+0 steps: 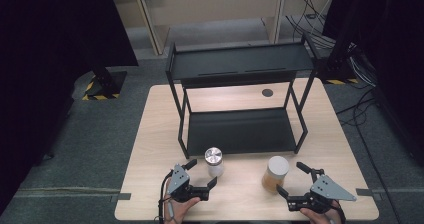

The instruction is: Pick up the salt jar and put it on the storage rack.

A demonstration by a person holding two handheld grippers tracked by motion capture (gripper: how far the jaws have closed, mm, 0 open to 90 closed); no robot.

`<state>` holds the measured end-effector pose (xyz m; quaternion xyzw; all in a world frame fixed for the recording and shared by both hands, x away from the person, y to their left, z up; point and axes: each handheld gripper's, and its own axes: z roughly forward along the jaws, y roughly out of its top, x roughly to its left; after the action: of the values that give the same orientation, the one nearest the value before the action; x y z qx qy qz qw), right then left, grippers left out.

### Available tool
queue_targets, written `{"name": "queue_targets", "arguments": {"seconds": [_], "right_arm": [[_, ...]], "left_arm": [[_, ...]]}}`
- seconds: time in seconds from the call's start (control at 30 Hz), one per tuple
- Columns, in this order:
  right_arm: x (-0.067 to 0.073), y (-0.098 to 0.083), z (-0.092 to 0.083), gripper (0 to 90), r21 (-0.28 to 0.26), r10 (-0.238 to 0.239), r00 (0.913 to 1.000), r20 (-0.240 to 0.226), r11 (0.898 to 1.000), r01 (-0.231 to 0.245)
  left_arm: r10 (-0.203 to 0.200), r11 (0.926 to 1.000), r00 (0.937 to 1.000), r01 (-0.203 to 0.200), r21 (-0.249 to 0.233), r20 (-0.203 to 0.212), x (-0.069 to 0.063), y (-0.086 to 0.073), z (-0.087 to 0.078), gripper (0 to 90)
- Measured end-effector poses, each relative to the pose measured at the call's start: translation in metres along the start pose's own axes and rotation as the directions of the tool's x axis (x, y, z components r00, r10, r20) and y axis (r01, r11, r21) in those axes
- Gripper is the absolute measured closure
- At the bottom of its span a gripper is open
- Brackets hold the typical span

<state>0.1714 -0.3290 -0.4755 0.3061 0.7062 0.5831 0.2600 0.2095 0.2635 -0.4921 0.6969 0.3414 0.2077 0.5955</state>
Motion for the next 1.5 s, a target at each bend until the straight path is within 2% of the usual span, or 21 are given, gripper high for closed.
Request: {"name": "queue_targets", "arguments": {"seconds": [1.17,1.5], "right_arm": [[0.0002,-0.0007,0.0007,0.4,0.002,0.009,1.0000,-0.002,1.000,-0.009],[0.0001,-0.0019,0.0011,0.4,-0.001,0.021,0.9998,-0.001,1.000,-0.021]], "left_arm": [[0.003,0.9999,1.0000,-0.003,0.011,0.003,0.0006,0.0016,0.0020,2.8],[0.003,0.9998,1.0000,-0.003,0.020,0.004,0.0026,0.0044,0.0101,2.1]]}}
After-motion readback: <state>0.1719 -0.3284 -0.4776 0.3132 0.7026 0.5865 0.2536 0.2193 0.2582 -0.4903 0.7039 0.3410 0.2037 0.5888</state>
